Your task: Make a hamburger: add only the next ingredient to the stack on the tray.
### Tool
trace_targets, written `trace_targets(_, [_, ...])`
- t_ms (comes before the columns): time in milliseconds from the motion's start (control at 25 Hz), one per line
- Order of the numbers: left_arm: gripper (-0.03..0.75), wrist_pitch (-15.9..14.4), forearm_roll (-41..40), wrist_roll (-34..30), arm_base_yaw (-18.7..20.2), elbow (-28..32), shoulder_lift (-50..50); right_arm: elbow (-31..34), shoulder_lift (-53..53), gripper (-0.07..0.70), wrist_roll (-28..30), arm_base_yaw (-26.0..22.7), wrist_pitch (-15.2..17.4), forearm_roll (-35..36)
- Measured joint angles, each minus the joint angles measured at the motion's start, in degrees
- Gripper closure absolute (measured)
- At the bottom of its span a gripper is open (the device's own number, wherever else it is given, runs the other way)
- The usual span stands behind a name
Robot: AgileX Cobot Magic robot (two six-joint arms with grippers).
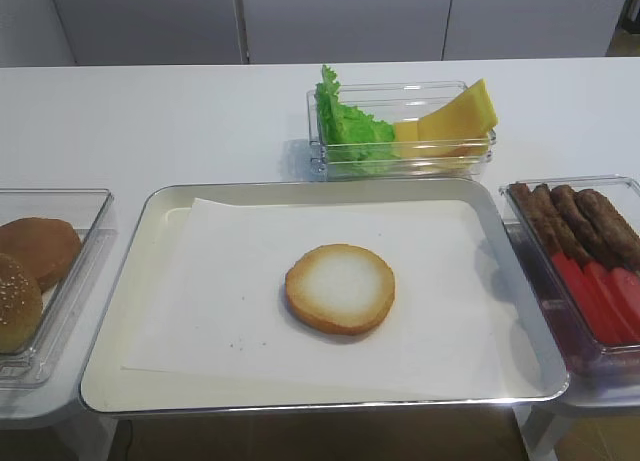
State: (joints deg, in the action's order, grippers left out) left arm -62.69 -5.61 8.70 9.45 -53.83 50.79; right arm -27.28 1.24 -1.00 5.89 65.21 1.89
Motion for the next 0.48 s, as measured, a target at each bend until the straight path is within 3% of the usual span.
trace_targets(240, [0.251,-1.89,0.00,1.42,-0.10,7.21,-14.61,0.00,0.00,0.308,0.00,0.00,0.00,0.00])
trace_targets(480, [0.251,-4.15,0.36,1.65,-0.10,10.80,-26.57,0.00,0.00,0.308,0.00,0.00,0.00,0.00])
